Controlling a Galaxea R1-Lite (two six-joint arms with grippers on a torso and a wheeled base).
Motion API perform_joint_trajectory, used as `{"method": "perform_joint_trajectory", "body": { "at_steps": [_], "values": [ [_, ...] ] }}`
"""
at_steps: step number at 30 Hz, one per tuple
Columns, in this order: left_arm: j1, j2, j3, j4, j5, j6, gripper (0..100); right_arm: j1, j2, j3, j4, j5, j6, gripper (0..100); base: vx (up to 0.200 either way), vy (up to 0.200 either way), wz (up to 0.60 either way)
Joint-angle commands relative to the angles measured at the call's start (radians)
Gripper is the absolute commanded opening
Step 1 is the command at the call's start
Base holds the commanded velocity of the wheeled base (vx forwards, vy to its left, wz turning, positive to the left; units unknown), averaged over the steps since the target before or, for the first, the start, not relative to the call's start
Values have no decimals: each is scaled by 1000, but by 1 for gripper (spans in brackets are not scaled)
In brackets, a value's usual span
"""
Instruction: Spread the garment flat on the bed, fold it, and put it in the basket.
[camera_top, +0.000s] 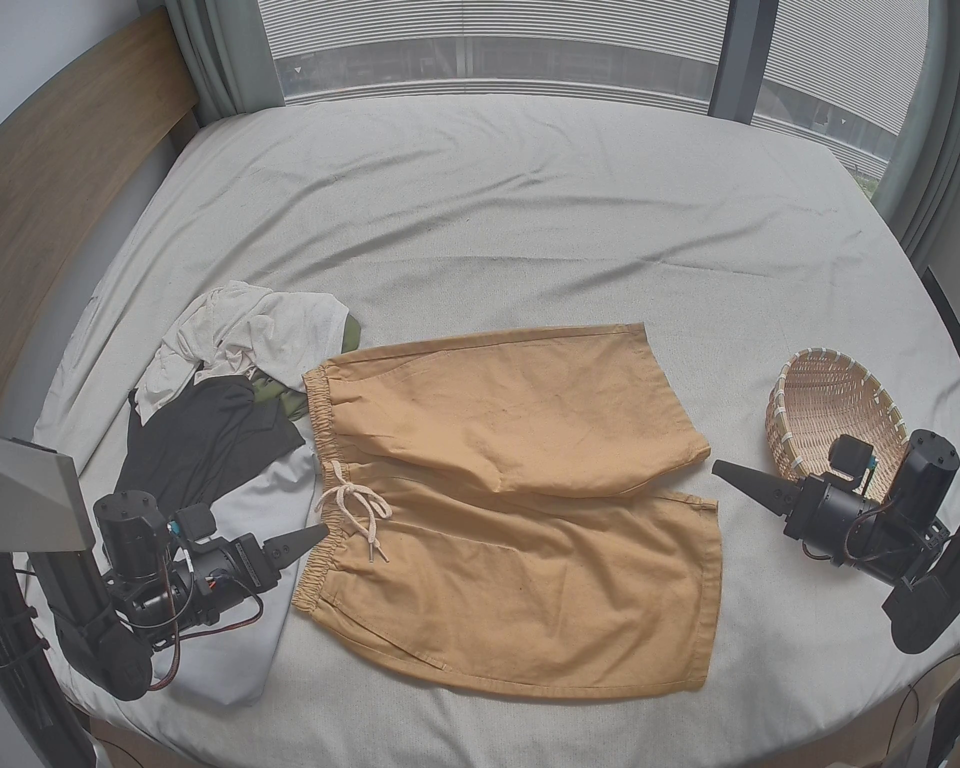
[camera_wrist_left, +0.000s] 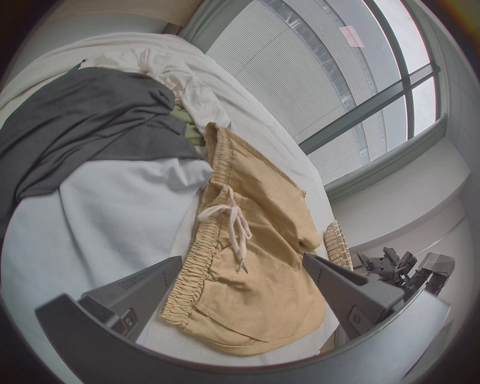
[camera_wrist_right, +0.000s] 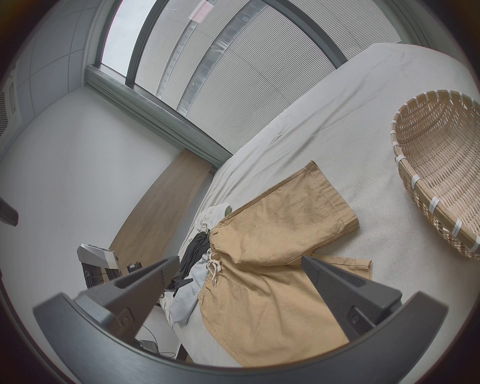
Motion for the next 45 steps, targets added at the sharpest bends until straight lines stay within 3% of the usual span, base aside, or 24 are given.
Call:
{"method": "perform_joint_trajectory", "body": {
  "at_steps": [1, 20, 28, 30, 31, 36, 45],
  "values": [
    [-1, 48, 5, -1, -1, -4, 100, 0, -2, 3, -1, 0, 0, 100, 0, 0, 0],
    [1, 120, 40, -2, 6, 18, 100, -2, -6, 20, -1, 2, -1, 100, 0, 0, 0],
    [24, 17, 54, -2, -21, 33, 100, -16, -23, 15, 1, 5, -3, 100, 0, 0, 0],
    [25, 5, 64, -4, -23, 44, 100, -17, -25, 12, -1, 2, -13, 100, 0, 0, 0],
    [50, -17, 58, -2, -32, 46, 100, -10, -39, 17, 1, 2, -85, 100, 0, 0, 0],
    [20, 3, 5, -1, -43, 44, 100, -8, -35, 4, 1, 5, -81, 100, 0, 0, 0],
    [40, 95, 28, -2, -44, 131, 100, -14, -32, 1, 1, 5, -76, 100, 0, 0, 0]
  ]
}}
